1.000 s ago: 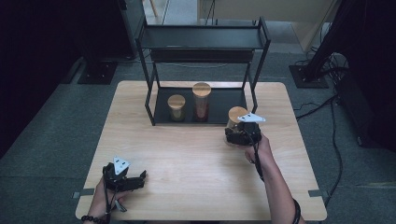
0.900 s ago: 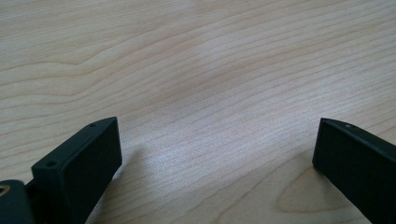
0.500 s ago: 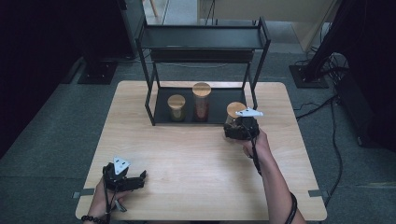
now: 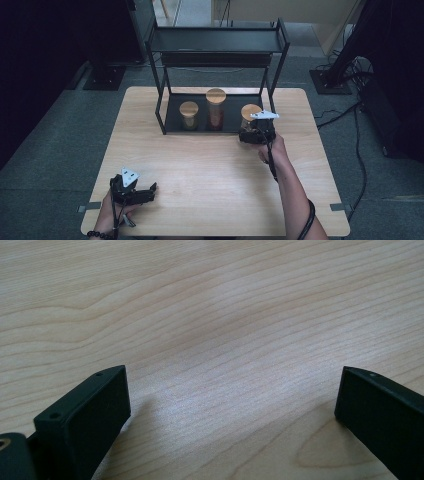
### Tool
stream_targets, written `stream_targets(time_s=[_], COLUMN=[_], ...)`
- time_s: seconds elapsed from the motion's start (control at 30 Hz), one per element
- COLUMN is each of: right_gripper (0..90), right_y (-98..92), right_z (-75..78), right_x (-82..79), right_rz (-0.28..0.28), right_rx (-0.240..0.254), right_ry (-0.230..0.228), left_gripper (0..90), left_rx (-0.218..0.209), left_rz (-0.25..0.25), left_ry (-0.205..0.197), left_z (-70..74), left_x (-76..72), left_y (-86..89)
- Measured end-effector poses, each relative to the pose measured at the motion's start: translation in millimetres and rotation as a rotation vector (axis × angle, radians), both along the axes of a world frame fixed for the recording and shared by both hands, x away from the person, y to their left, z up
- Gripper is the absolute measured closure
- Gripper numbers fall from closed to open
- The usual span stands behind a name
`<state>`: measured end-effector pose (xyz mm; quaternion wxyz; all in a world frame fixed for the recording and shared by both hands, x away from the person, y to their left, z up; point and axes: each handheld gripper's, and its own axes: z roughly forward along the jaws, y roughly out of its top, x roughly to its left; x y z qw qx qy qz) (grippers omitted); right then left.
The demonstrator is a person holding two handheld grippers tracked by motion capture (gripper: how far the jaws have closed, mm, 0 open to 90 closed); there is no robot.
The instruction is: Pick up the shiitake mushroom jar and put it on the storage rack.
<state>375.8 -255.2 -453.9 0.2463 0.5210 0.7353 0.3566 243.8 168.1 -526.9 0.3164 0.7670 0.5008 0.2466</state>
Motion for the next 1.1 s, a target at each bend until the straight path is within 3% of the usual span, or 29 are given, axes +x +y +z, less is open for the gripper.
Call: stream_targets(time_s=[1.1], right_gripper=[24.8], right_y=[8.9], right_z=[1.7], right_x=[44.0], right_rz=[-0.041], right_rx=[-0.011], right_ry=[0.016], left_gripper=[1.5], left_rx=[-0.003], left_rz=[-0.004], left_ry=[0.006], left_z=[0.0], left_x=[0.5], left_y=[0.7])
